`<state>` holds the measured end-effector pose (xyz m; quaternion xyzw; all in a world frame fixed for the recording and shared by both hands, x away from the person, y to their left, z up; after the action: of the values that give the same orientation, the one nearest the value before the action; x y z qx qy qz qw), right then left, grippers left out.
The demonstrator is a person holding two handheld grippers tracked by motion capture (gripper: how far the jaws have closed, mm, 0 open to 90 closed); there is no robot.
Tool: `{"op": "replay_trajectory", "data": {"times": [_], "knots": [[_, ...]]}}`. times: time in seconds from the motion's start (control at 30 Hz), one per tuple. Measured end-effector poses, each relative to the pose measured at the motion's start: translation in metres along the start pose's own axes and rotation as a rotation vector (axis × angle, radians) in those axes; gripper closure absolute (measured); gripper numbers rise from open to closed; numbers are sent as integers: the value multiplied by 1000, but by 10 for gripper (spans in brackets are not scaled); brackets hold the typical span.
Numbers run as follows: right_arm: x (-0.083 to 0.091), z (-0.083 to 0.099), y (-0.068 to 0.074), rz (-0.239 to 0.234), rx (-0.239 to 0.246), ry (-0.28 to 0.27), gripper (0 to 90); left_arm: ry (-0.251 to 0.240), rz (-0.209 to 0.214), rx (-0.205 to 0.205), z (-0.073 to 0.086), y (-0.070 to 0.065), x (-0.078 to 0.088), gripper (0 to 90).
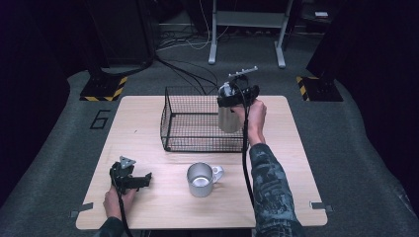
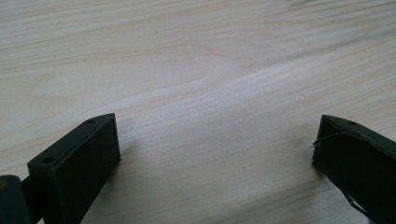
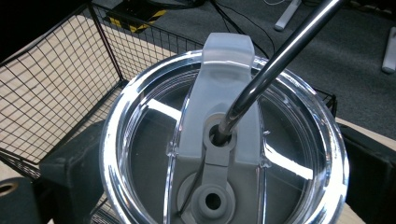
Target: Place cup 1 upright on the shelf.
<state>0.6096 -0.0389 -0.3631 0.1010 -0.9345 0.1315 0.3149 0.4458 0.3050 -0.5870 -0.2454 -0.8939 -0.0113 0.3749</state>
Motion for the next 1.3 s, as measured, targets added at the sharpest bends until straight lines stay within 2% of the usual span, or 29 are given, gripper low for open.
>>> {"op": "replay_trajectory", "data": {"times": [0.33, 0.63, 1.0, 1.03, 1.1, 1.3], "knots": [[-19, 14, 5, -12, 14, 35, 36, -2, 1, 3, 0, 0, 0, 4], [-37, 25, 11, -15, 5, 63, 36, 0, 4, 2, -1, 0, -1, 4], [-45, 33, 14, -15, -5, 83, 35, -2, 6, 4, -1, -1, -1, 4], [-46, 33, 14, -20, 5, 78, 35, -2, 7, 4, -1, -1, -1, 4], [-49, 35, 15, -26, -4, 85, 35, 0, 7, -3, -1, 0, -1, 4], [-56, 42, 17, -13, 13, 102, 35, 0, 7, 0, -1, 0, -1, 4]]}}
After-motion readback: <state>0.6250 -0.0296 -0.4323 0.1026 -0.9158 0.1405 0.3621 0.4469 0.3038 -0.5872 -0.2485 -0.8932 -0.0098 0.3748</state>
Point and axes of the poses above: each handheld gripper's, and its own axes: x roughly backward along the jaws, z roughly out of its underside, y roughly to its left, the point moved 8 cm from there along -x, roughly forward along the jaws, and after that the axes turned 14 degrees about z, right-handed, at the moved point
